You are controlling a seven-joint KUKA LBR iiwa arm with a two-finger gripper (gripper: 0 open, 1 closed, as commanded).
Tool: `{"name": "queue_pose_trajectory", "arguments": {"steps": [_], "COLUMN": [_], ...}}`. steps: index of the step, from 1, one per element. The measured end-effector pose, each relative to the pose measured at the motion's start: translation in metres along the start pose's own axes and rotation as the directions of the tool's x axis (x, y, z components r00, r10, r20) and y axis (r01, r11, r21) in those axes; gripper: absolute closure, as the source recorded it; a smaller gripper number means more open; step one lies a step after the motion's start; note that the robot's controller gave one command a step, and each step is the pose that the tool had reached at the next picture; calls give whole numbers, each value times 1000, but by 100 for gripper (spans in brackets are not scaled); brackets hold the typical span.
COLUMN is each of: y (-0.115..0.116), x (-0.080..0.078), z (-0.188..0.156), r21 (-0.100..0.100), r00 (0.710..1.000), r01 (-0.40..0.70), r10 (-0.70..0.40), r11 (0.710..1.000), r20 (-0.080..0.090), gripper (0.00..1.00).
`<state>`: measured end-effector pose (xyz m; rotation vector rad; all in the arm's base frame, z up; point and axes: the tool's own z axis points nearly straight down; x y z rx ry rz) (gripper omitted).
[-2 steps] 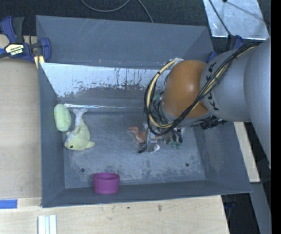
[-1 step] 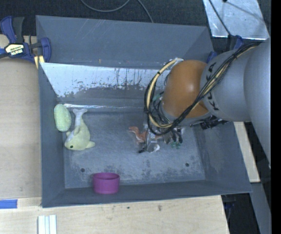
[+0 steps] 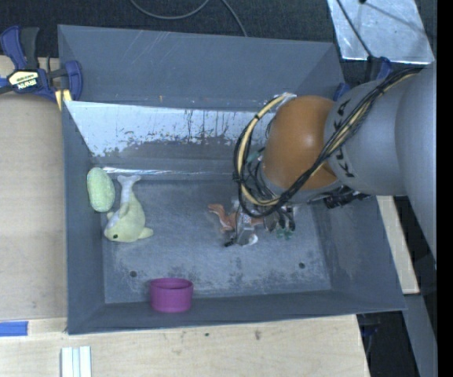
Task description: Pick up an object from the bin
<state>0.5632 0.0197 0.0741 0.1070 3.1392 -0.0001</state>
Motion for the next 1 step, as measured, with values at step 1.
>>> {"name": "queue_pose_trajectory", "arguments": {"steps": [1], "y": [0], "x": [2], "z": [-18], "r21": [1], "r00": [1000], "r01": [0], "r10": [0], "r11": [1000], "r20": [-9], "gripper": [100]}}
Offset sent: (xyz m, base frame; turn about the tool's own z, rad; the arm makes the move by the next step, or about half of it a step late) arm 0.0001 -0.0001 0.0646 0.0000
